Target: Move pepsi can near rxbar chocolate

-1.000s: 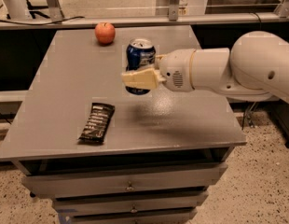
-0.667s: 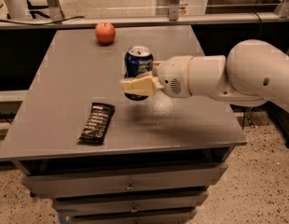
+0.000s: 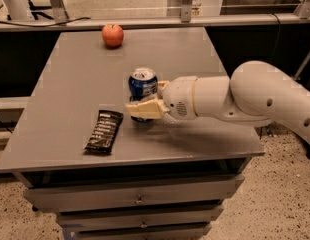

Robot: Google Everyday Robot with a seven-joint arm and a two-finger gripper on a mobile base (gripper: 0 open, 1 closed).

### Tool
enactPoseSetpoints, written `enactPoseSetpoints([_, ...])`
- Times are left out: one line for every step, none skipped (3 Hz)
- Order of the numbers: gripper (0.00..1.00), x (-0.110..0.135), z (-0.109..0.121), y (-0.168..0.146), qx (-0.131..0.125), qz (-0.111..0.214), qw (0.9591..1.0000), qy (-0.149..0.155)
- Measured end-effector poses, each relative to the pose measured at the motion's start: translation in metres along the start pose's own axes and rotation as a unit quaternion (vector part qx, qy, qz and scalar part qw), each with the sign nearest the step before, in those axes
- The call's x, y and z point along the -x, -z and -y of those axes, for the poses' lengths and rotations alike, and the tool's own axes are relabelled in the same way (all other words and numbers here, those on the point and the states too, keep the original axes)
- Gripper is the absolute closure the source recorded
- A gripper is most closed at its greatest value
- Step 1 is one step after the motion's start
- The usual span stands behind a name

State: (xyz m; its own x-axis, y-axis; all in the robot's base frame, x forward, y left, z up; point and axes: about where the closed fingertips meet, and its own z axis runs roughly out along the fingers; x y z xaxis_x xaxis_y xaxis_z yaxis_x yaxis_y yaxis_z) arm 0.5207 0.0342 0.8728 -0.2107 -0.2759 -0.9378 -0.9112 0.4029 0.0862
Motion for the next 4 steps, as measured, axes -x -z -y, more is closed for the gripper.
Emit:
enactPoseSetpoints([1.00,-0.008,-0.004,-0.014,0.009,0.005,0.9999,0.005])
enactPoseSetpoints([0.84,-0.014,-0.008,-0.024,0.018,0.008,0.9998,0.002])
enactPoseSetpoints([0.60,-0.012,-0.008,-0.024,0.018,0.008,0.9998,0.002])
enactPoseSetpoints([0.38,-0.011,-0.008,-0.024,0.018,0.008,0.9998,0.002])
